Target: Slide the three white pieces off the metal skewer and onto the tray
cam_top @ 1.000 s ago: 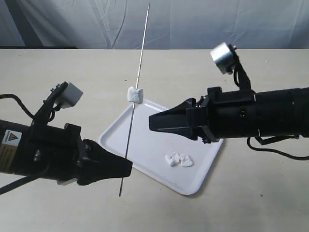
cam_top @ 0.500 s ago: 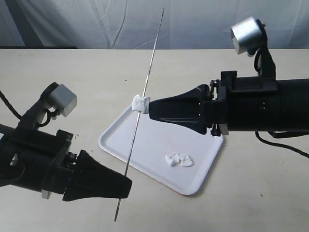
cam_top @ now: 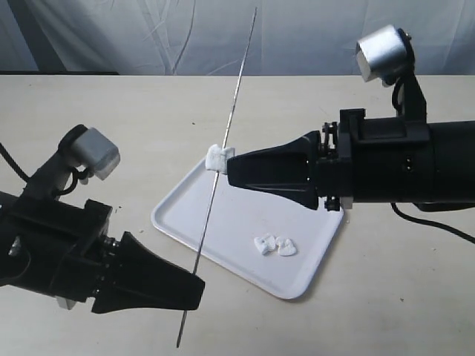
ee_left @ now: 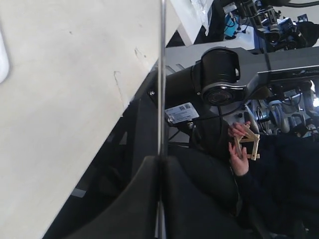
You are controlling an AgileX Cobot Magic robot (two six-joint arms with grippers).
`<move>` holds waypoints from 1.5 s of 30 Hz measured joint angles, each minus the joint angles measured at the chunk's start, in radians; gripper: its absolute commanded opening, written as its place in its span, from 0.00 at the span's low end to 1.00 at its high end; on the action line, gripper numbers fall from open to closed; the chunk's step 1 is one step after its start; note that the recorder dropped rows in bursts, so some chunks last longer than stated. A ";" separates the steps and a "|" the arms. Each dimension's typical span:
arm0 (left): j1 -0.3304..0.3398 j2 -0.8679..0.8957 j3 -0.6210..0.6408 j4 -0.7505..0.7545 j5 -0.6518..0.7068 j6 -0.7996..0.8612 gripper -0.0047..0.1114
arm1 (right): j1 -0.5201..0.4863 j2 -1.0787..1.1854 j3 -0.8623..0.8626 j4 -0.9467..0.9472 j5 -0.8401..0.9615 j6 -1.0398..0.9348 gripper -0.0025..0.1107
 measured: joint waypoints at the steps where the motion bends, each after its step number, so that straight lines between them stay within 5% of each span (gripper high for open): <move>1: 0.000 0.000 0.000 -0.004 -0.007 0.002 0.04 | 0.000 0.000 0.000 0.000 0.007 -0.005 0.37; 28: 0.000 0.060 0.000 -0.029 -0.016 0.073 0.04 | 0.000 0.000 0.000 0.000 0.042 -0.036 0.37; 37: -0.086 0.060 0.000 -0.031 0.031 0.087 0.04 | 0.000 0.000 -0.022 -0.002 0.023 -0.034 0.37; 45: -0.092 0.060 0.000 -0.040 0.031 0.092 0.04 | 0.000 0.000 -0.041 -0.002 0.023 -0.012 0.37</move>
